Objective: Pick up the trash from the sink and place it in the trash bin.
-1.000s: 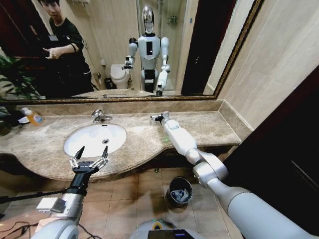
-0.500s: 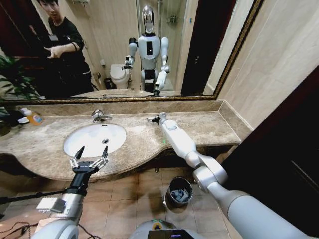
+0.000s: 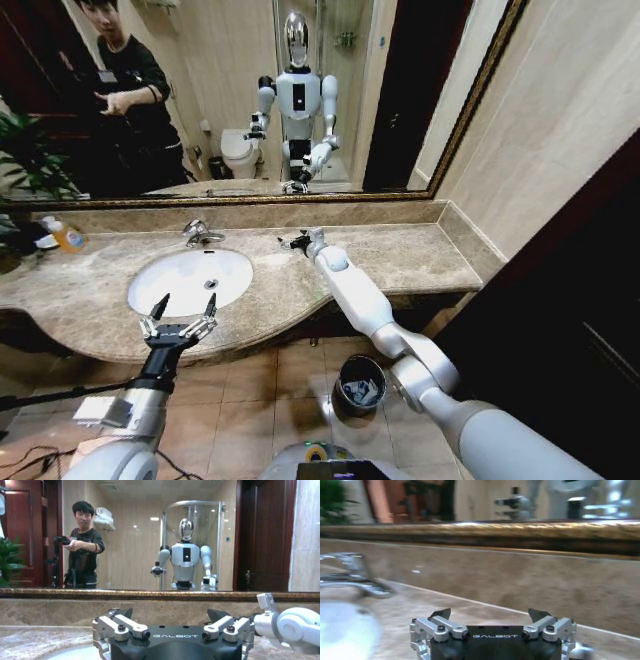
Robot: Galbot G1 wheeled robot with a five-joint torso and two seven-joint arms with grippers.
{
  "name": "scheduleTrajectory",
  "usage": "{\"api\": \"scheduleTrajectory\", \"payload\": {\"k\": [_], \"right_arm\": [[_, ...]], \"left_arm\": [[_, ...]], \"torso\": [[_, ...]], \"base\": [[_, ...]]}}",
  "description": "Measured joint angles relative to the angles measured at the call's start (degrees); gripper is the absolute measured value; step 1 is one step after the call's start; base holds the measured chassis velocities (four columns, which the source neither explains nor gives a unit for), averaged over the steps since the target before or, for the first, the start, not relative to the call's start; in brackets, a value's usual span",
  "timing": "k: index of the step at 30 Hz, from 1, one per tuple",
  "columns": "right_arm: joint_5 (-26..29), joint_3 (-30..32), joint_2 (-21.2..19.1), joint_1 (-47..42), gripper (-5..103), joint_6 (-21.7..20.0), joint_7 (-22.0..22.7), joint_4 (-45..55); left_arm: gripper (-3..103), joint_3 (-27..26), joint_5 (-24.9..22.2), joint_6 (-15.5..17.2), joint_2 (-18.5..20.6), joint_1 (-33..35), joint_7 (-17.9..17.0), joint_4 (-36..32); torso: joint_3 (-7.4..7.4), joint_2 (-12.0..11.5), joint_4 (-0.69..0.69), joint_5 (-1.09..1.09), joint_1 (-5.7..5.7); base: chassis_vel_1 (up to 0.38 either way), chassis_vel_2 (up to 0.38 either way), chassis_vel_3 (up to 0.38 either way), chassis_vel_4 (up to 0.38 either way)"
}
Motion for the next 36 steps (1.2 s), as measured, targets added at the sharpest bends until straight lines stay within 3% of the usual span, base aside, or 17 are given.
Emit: {"api": "scheduleTrajectory", "payload": {"k": [5, 21, 25, 36], "right_arm": [[-0.4, 1.7, 0.0, 3.7, 100, 3.3, 0.4, -8.8], [0.2, 2.0, 0.1, 5.0, 100, 3.7, -2.6, -13.4], [0.0, 1.8, 0.0, 4.1, 100, 2.8, -2.3, -11.5], [-0.1, -1.6, -1.1, -2.9, 100, -6.1, -2.1, 5.9]], "left_arm": [[100, 0.0, 0.0, 0.0, 0.0, 0.0, 0.0, 0.0], [100, 0.0, 0.0, 0.0, 0.0, 0.0, 0.0, 0.0], [100, 0.0, 0.0, 0.0, 0.0, 0.0, 0.0, 0.0], [100, 0.0, 0.0, 0.0, 0.0, 0.0, 0.0, 0.0]], "torso": [[0.0, 0.0, -0.03, 0.02, 0.01], [0.0, 0.0, -0.02, 0.01, 0.01], [0.0, 0.0, -0.02, 0.01, 0.01], [0.0, 0.0, -0.01, 0.02, 0.0]], "base": [[0.0, 0.0, 0.0, 0.0], [0.0, 0.0, 0.0, 0.0], [0.0, 0.0, 0.0, 0.0], [0.0, 0.0, 0.0, 0.0]]}}
